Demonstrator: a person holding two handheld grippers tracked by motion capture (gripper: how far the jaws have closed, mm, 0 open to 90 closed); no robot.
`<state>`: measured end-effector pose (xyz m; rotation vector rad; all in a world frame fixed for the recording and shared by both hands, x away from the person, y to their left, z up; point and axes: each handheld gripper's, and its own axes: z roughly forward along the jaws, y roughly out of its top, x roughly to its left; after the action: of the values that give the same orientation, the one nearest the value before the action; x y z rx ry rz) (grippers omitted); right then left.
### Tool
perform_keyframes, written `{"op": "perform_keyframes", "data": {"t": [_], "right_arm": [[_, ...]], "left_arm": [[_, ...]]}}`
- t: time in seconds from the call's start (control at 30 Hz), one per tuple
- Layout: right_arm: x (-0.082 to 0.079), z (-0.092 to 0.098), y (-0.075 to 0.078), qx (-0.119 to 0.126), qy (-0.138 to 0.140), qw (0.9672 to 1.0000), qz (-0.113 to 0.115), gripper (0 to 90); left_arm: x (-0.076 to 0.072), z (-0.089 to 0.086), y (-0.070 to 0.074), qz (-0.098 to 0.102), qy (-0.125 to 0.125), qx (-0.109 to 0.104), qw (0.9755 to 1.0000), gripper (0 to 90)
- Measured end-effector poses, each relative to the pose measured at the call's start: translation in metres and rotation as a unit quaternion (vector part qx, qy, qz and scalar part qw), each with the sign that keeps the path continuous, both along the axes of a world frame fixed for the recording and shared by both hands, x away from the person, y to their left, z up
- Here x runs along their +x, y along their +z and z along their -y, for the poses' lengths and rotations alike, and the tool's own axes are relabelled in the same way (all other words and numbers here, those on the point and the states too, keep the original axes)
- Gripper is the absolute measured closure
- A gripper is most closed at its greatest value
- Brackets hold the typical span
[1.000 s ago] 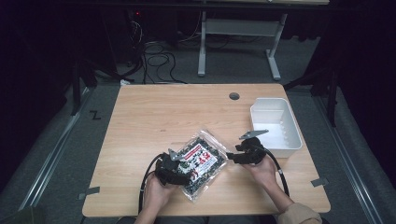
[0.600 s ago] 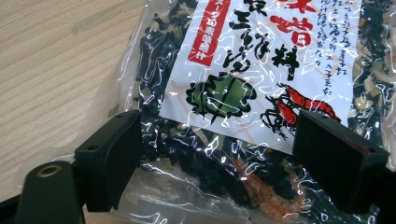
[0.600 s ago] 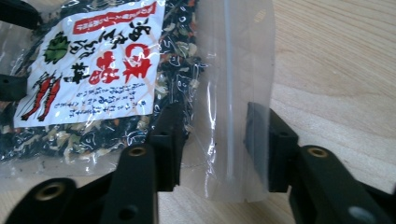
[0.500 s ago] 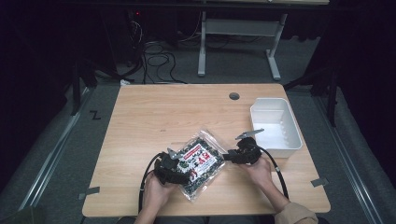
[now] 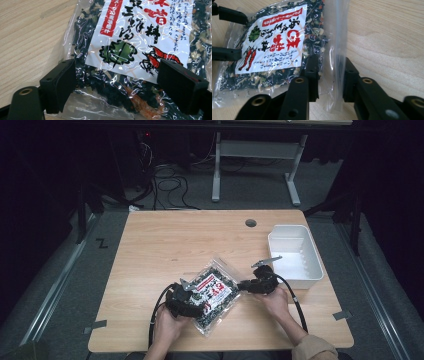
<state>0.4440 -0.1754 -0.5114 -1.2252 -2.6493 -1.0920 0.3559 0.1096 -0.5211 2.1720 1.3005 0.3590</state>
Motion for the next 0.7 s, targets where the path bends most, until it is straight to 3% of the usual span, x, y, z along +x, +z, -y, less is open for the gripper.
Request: {"op": "perform_keyframes", "data": {"t": [0.03, 0.13, 0.33, 0.4, 0.47, 0.5, 0.63, 0.7], "right_arm": [[-0.002, -0.001, -0.001, -0.01, 0.004, 0.9999, 0.007, 77.4], [-0.002, 0.0, 0.0, -0.007, 0.0, 1.0, 0.002, 80.3], [-0.003, 0.001, 0.002, 0.001, 0.004, 0.9999, 0.014, 83.4], [-0.006, 0.002, 0.006, 0.011, 0.01, 0.9994, 0.032, 85.0], [-0.009, 0.003, 0.012, 0.005, 0.017, 0.9981, 0.059, 89.5], [-0.011, 0.005, 0.018, 0.014, 0.019, 0.9977, 0.063, 89.6], [-0.014, 0.005, 0.024, 0.0, 0.025, 0.997, 0.074, 89.6], [-0.014, 0.007, 0.029, 0.006, 0.027, 0.9963, 0.081, 89.7]], "left_arm": [[0.0, 0.0, 0.0, 0.001, 0.0, 0.0, 1.0, 15.9], [0.0, 0.0, 0.0, 0.003, -0.001, -0.001, 1.0, 16.3], [0.0, -0.002, -0.002, 0.004, -0.002, -0.009, 1.0, 16.6], [-0.001, -0.003, -0.001, 0.003, 0.0, -0.013, 0.9999, 17.0], [-0.003, -0.004, -0.001, 0.008, 0.0, -0.013, 0.9999, 17.4], [-0.004, -0.003, 0.0, 0.01, -0.002, -0.014, 0.9998, 18.6], [-0.005, 0.0, 0.001, 0.016, -0.008, -0.017, 0.9997, 19.2], [-0.006, 0.0, 0.002, 0.018, -0.009, -0.021, 0.9996, 19.5]]}}
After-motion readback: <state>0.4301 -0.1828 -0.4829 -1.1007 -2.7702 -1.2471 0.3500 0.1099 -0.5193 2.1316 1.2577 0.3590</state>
